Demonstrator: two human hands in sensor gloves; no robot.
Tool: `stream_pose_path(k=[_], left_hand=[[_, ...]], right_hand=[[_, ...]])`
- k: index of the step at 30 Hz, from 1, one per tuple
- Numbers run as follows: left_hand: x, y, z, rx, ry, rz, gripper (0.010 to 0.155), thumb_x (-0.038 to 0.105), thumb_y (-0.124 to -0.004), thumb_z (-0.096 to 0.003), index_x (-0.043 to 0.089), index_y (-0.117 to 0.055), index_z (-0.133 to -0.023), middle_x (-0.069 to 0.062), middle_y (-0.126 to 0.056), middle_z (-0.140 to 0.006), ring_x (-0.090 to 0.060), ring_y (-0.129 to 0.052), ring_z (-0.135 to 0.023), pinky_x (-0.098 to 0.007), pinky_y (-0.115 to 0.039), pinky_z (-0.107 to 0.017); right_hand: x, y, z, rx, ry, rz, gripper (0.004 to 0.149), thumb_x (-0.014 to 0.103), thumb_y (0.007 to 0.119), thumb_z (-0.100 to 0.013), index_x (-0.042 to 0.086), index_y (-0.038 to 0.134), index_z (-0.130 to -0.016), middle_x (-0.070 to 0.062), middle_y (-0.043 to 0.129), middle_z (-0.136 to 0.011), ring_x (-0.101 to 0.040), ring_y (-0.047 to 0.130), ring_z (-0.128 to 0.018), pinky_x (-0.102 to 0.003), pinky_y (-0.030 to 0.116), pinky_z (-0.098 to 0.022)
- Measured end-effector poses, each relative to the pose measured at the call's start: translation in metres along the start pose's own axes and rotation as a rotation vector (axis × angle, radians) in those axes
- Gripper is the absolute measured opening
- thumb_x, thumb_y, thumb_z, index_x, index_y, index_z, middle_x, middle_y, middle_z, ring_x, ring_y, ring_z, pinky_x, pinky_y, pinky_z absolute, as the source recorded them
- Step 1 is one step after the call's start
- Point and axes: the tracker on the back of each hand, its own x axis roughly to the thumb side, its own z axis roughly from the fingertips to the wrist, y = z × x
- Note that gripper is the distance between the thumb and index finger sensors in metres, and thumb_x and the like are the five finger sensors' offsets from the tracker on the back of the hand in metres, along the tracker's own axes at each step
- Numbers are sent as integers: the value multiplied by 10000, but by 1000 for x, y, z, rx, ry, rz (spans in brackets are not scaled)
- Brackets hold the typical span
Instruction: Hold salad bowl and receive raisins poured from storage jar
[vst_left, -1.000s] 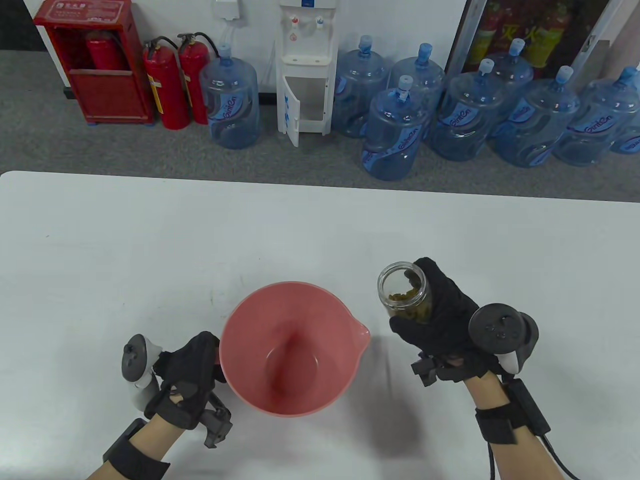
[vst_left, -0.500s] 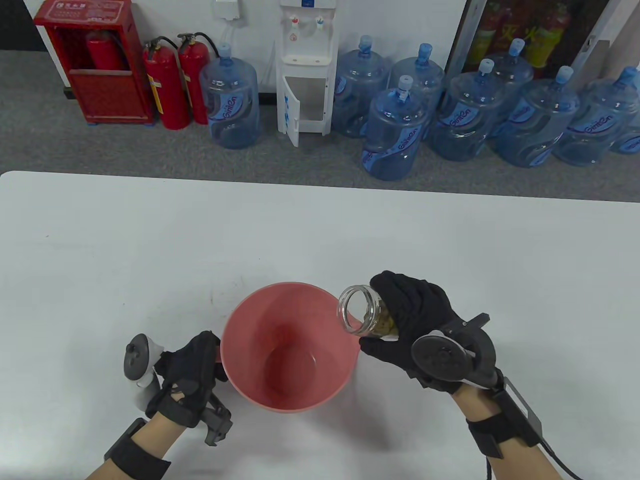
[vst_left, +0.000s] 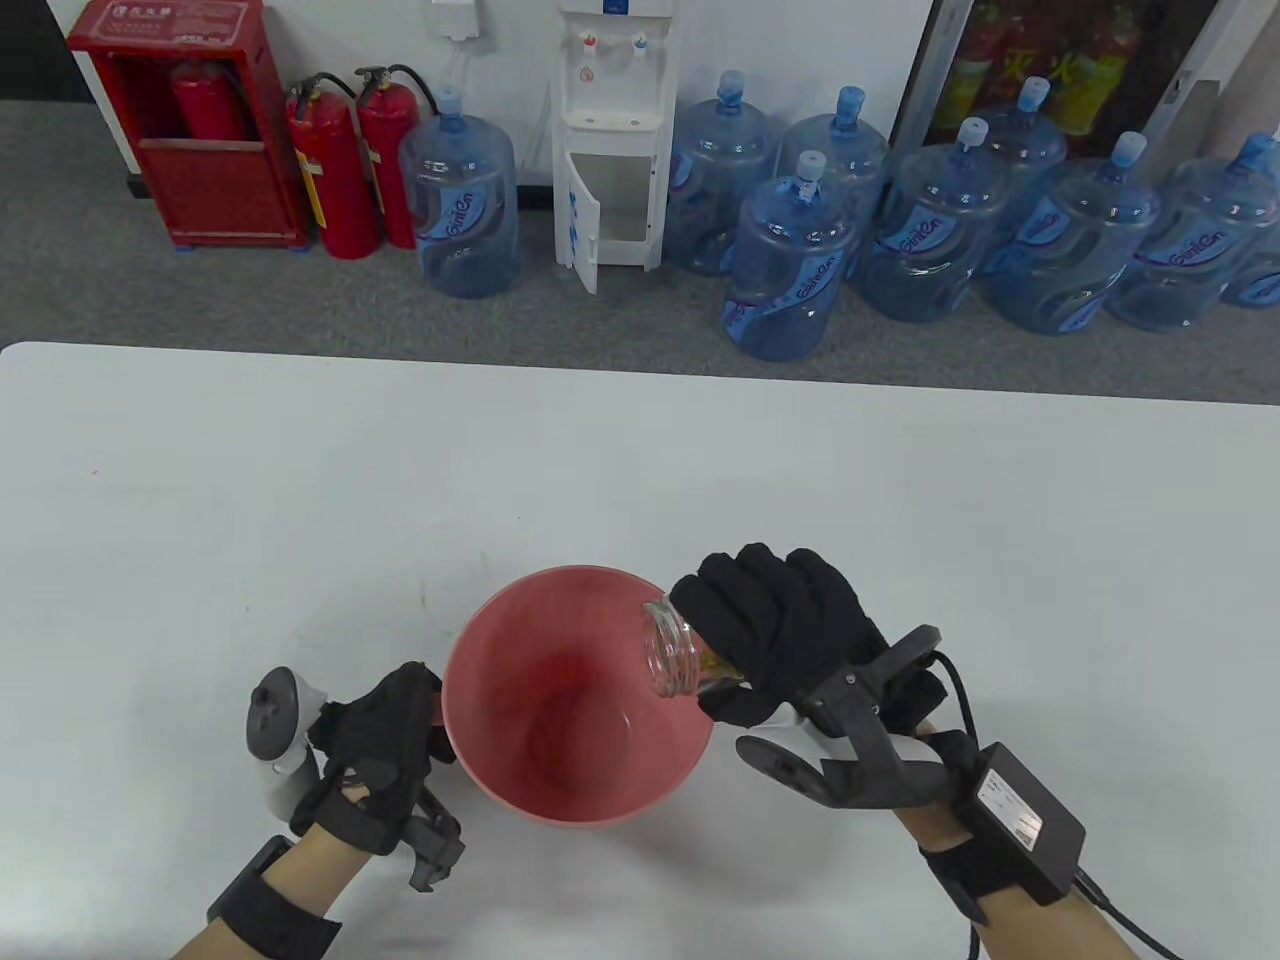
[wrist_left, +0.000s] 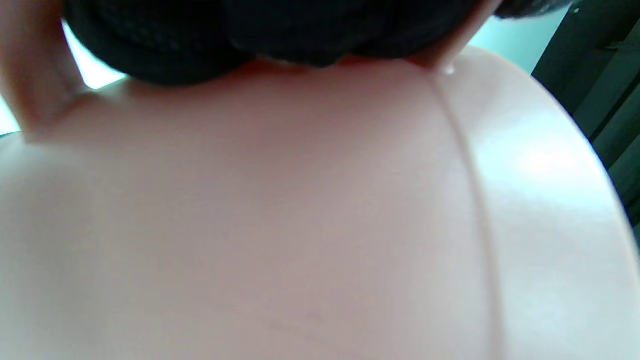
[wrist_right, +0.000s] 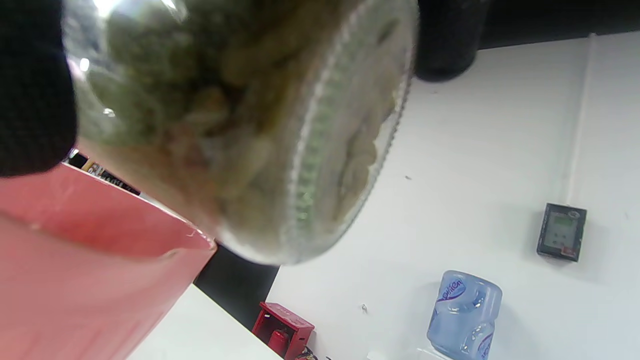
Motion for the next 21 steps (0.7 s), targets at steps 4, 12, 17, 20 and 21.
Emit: stream_pose_path(k=[4, 12, 17, 20, 21], left_hand=[[-1, 0, 0, -6, 5, -12, 479, 540, -570, -427, 156, -856, -413, -20, -881, -281, -360, -906, -325, -570, -709, -504], [-3, -2, 0, -19, 12, -17, 480, 538, -568, -428, 154, -855, -414, -22, -880, -282, -362, -905, -325, -572, -707, -503], [-3, -3, 0, -22, 13, -12, 481, 537, -565, -429, 153, -855, -415, -23, -879, -285, -363, -903, -327, -572, -705, -504], [-3, -3, 0, -23, 14, -12, 481, 537, -566, -429, 153, -855, -415, -24, -879, -284, -363, -903, -328, -573, -704, -504], [-3, -3, -1, -24, 14, -13, 481, 537, -565, -429, 153, -855, -416, -23, -879, -285, -363, -903, -328, -573, -703, -505]], right_hand=[[8, -1, -5, -6, -51, 84, 1038, 719, 934, -189, 355, 433, -1022, 35, 630, -1049, -206, 781, -926, -487, 648, -710], [25, 2, -15, -22, -152, 230, 1039, 691, 959, -178, 369, 435, -1015, 43, 617, -1054, -208, 762, -937, -490, 632, -719], [32, 3, -19, -21, -189, 261, 1040, 673, 976, -170, 380, 437, -1010, 48, 611, -1056, -207, 748, -946, -492, 622, -723], [34, 4, -21, -21, -212, 296, 1040, 669, 983, -164, 394, 438, -1006, 66, 607, -1058, -200, 743, -950, -488, 620, -725], [35, 5, -22, -21, -218, 300, 1039, 665, 988, -161, 399, 442, -1003, 69, 608, -1058, -198, 741, -951, -487, 619, -726]])
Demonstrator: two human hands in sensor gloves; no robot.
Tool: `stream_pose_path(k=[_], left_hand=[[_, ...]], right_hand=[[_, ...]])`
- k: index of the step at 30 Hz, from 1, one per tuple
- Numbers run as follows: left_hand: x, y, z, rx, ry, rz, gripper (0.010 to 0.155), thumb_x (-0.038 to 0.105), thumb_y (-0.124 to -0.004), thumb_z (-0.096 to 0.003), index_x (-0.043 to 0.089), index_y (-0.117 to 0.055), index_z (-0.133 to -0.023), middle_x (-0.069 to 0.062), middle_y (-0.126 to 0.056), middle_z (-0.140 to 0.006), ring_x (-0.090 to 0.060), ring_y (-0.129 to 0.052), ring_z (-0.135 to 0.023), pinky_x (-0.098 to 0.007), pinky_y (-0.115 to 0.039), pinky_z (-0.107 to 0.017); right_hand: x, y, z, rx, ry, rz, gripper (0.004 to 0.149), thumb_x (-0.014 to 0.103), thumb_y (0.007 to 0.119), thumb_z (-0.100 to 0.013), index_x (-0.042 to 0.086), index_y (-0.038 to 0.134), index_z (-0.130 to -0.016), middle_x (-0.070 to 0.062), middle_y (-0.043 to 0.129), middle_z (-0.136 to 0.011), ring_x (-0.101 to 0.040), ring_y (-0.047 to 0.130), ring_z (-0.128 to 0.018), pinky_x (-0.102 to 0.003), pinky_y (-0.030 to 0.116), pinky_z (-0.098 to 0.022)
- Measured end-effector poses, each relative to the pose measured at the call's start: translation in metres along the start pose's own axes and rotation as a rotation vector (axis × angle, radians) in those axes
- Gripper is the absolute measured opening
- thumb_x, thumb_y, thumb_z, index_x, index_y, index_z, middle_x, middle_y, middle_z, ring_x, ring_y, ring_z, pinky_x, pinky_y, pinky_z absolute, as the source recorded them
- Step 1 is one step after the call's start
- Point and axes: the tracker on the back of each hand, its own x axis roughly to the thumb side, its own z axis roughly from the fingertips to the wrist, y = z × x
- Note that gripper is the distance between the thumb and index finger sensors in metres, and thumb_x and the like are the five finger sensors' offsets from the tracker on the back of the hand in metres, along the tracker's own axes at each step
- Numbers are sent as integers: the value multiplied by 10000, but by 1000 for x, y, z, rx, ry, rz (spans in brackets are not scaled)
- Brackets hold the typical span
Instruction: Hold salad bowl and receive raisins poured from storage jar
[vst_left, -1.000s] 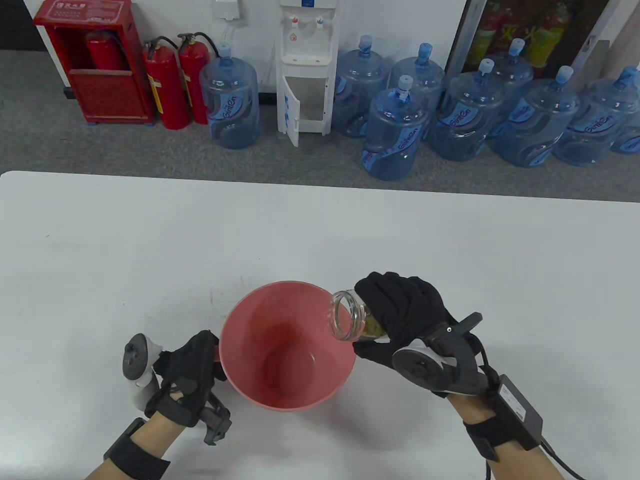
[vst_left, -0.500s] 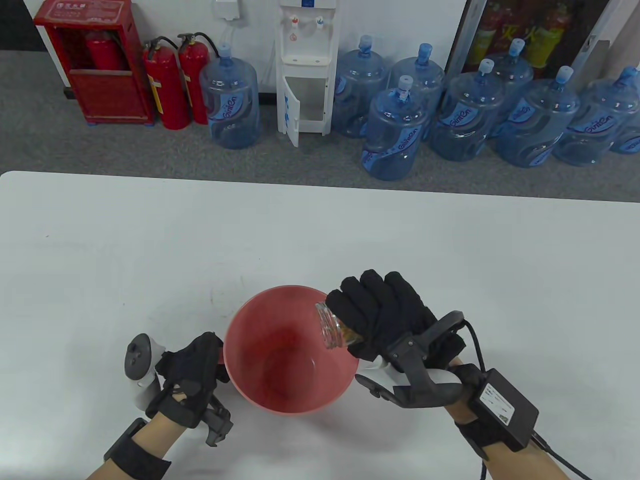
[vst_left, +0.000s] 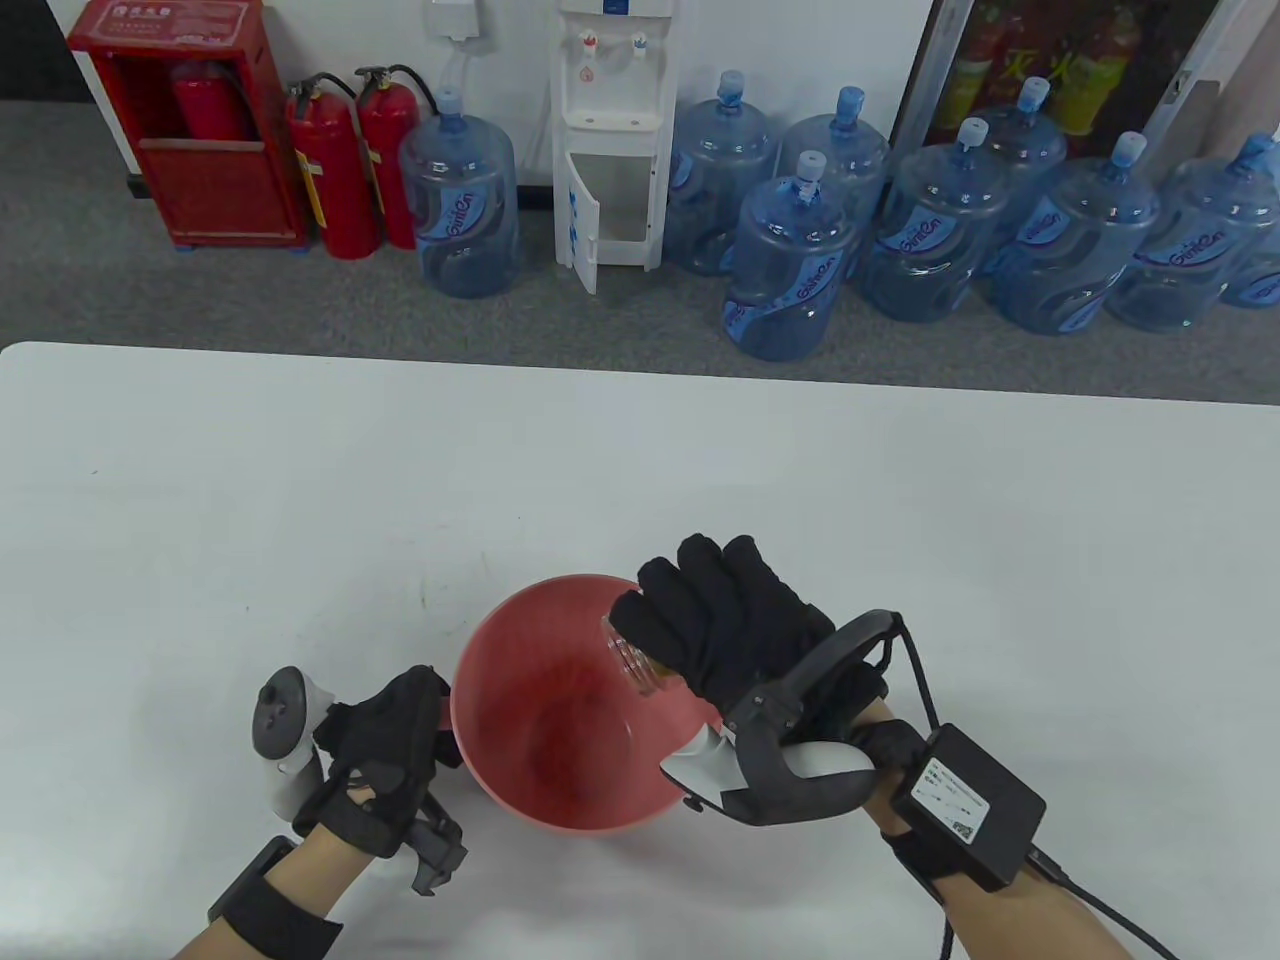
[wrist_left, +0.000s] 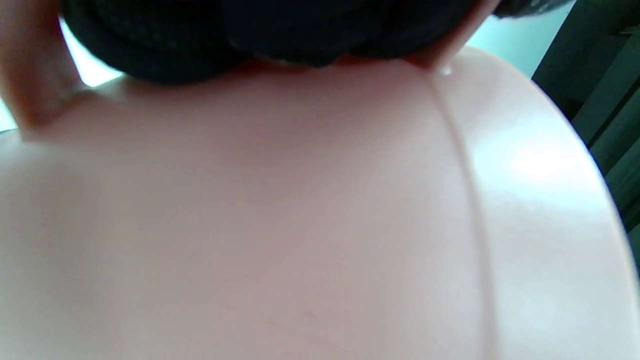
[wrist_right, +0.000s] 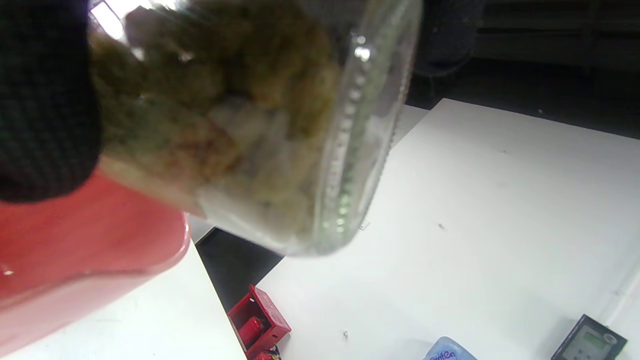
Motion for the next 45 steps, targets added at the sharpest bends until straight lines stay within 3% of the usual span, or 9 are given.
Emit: stream_pose_path(k=[25, 45], left_hand=[[-1, -1, 0, -7, -3, -5, 480, 537, -567, -429, 153, -855, -415, -24, -879, -283, -363, -902, -326, -573, -705, -503], [-1, -2, 1, -14, -5, -2, 482, 536, -566, -429, 151, -855, -413, -26, -878, -281, -366, -899, -320, -574, -704, -502]], right_hand=[[9, -8, -10, -29, -116, 121, 1026, 621, 1036, -135, 499, 440, -962, 153, 572, -1062, -154, 673, -986, -468, 579, -749], [15, -7, -12, -45, -131, 136, 1025, 609, 1039, -140, 502, 434, -960, 157, 555, -1065, -156, 650, -995, -471, 563, -754]])
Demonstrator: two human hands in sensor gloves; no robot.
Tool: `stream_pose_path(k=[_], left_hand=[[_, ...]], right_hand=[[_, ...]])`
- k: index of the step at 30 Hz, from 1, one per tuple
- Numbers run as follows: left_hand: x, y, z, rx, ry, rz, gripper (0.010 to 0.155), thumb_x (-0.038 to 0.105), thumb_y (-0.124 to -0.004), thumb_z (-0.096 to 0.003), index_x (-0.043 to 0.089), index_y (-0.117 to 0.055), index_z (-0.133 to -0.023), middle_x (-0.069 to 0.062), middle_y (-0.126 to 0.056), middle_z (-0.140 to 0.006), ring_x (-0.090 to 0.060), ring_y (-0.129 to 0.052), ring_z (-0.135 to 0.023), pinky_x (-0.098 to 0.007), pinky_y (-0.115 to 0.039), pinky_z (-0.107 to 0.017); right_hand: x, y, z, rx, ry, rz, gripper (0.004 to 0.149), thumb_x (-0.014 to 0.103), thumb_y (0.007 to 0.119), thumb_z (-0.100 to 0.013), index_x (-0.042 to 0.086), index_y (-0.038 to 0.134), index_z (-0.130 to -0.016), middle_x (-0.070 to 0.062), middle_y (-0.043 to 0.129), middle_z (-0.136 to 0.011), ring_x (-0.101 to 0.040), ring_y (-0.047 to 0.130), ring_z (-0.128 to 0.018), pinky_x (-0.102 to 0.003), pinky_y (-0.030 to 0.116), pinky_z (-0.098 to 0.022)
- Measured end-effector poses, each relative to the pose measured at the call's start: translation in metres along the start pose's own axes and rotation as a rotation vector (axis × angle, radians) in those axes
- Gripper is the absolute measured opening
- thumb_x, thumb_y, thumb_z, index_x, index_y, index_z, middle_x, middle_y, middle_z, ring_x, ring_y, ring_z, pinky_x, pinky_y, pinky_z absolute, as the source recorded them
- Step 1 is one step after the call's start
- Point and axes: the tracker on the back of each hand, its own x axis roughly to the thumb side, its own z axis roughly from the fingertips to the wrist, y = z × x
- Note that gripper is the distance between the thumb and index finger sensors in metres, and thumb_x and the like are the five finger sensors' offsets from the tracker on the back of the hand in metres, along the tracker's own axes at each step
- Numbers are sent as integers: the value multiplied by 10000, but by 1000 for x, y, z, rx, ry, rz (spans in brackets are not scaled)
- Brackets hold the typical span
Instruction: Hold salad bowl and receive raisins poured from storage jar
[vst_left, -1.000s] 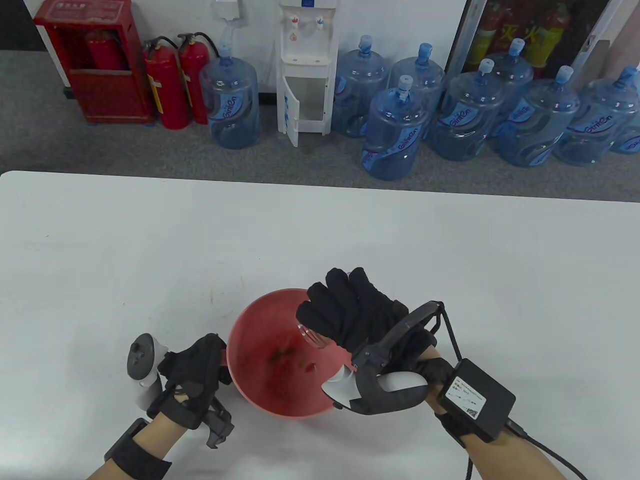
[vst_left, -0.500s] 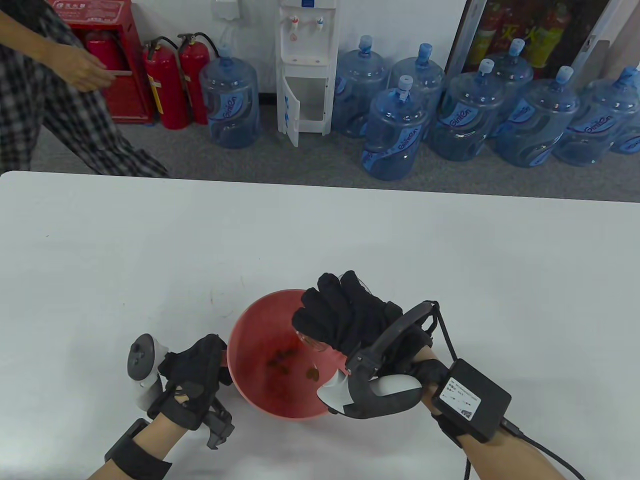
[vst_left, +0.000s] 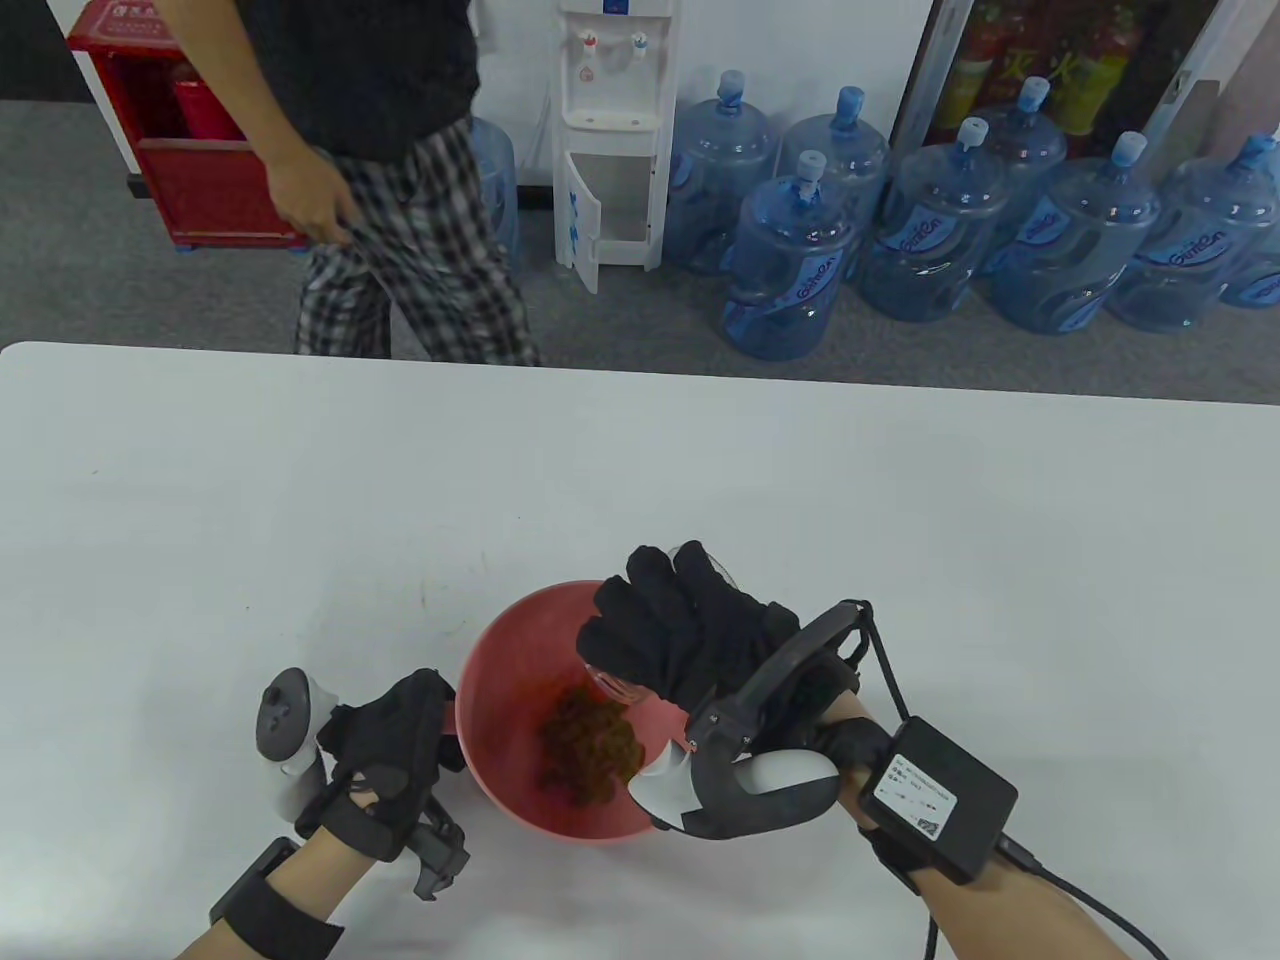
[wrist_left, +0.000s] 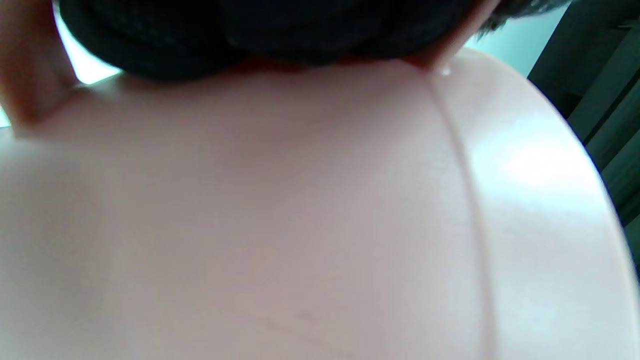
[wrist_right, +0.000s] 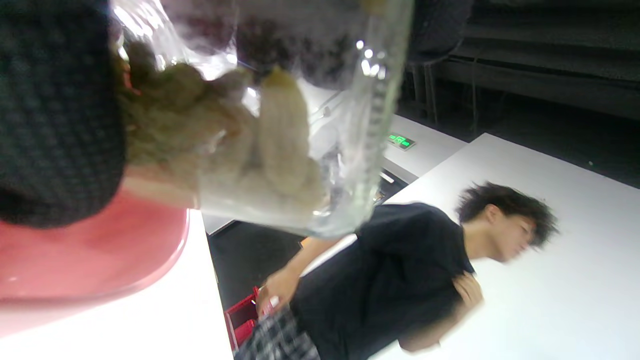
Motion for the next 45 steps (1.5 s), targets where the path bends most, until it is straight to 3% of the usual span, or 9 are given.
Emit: stream_pose_path(k=[38, 45], left_hand=[[0, 0, 0, 0, 2, 2, 484, 536, -564, -429, 150, -856, -413, -26, -878, -280, -368, -895, -317, -574, -703, -501], [0, 0, 0, 0, 3, -2, 485, 535, -565, -428, 148, -856, -413, -27, -877, -279, -368, -894, -316, -575, -703, -500]], right_hand=[[4, -1, -3, -21, -39, 47, 1020, 594, 1041, -145, 538, 409, -944, 196, 516, -1064, -126, 606, -1016, -462, 551, -765], [11, 0, -2, -20, -102, 118, 1018, 588, 1048, -140, 563, 406, -929, 215, 507, -1061, -110, 591, -1020, -455, 549, -768]])
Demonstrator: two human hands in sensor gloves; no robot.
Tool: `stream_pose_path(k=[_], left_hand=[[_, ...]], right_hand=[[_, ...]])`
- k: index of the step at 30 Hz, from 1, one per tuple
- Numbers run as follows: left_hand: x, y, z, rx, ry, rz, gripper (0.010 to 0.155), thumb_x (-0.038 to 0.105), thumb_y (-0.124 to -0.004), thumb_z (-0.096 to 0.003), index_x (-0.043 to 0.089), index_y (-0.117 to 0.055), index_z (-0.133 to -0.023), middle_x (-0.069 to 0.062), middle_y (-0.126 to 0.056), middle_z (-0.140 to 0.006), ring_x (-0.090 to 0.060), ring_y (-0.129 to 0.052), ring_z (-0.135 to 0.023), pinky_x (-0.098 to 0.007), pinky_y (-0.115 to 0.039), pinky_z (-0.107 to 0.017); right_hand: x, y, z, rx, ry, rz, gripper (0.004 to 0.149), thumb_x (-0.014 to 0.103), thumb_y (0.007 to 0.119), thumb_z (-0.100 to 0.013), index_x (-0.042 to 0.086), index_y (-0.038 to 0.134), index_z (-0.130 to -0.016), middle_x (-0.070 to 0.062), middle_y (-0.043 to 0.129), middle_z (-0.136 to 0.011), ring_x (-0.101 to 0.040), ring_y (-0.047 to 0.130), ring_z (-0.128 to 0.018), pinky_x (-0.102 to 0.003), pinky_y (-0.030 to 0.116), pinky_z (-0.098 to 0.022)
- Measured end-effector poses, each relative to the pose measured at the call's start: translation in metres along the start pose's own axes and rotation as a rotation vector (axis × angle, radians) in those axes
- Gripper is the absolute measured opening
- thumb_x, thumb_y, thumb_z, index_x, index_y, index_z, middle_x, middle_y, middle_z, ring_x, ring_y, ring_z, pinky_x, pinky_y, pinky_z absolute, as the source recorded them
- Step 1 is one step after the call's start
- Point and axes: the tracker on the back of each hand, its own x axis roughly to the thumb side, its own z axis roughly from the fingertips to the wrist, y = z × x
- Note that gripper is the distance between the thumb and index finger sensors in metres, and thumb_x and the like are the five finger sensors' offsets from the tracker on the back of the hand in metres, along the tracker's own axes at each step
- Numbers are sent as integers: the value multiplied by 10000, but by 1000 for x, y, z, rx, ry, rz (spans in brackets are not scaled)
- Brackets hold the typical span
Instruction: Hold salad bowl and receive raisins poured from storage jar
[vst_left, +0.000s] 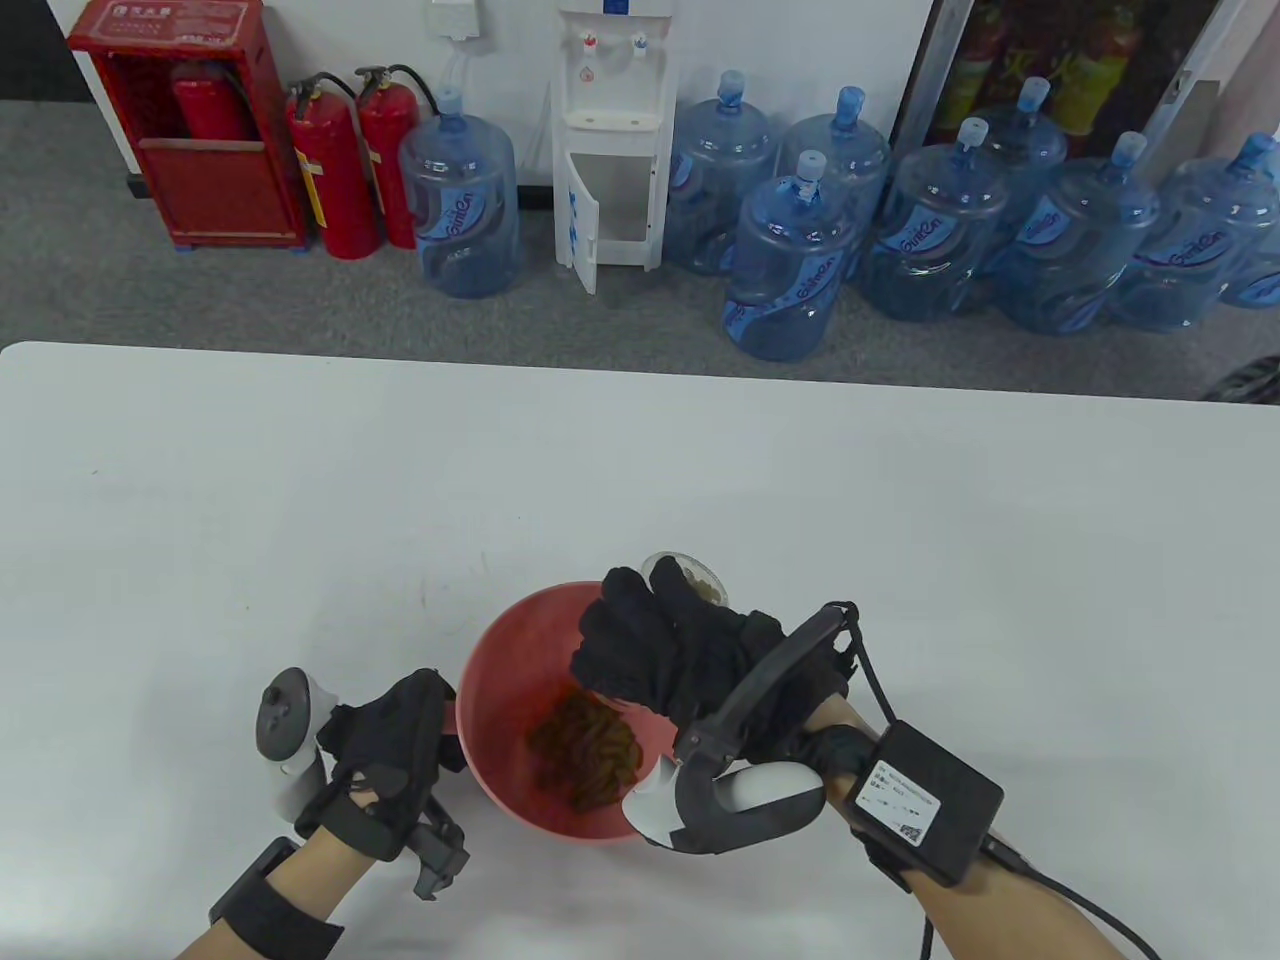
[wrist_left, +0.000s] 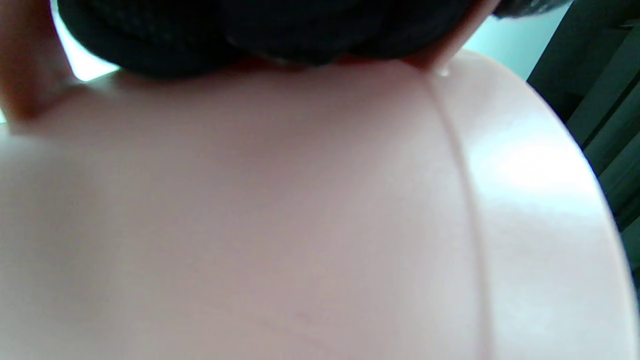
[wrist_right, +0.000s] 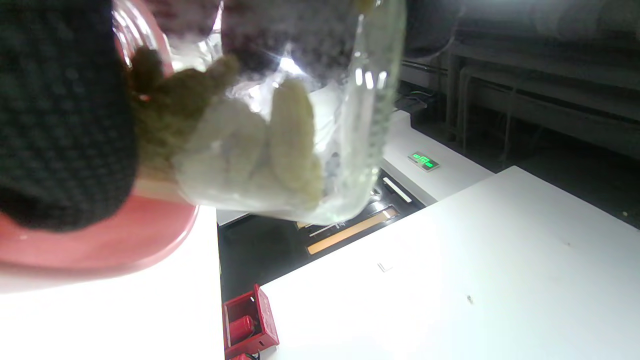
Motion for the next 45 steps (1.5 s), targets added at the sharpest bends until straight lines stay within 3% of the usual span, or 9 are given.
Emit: stream_pose_path(k=[7, 24, 38, 45], left_hand=[[0, 0, 0, -2, 1, -1, 484, 535, -565, -429, 148, -856, -413, -28, -877, -279, -368, -894, -315, -575, -703, -500], [1, 1, 0, 14, -11, 6, 485, 536, -563, -428, 150, -855, -414, -26, -876, -279, -367, -892, -313, -573, -703, -501], [2, 2, 0, 27, -26, 13, 485, 539, -561, -427, 154, -855, -414, -23, -877, -280, -363, -892, -315, -567, -703, -508], [3, 4, 0, 35, -27, 12, 486, 540, -560, -427, 153, -855, -415, -23, -877, -281, -363, -891, -315, -568, -703, -506]], right_hand=[[1, 2, 1, 1, -10, -7, 1017, 589, 1045, -139, 570, 399, -924, 224, 501, -1059, -101, 585, -1021, -449, 548, -771], [-5, 3, 7, 18, 171, -198, 1026, 623, 1015, -143, 494, 415, -965, 166, 545, -1065, -131, 663, -999, -453, 588, -754], [-25, 11, 28, -2, 488, -548, 1027, 639, 981, -170, 434, 404, -995, 112, 553, -1075, -158, 685, -996, -462, 601, -747], [-36, 30, 51, -15, 702, -755, 1033, 646, 966, -188, 403, 385, -1007, 85, 538, -1080, -175, 678, -998, -463, 611, -742]])
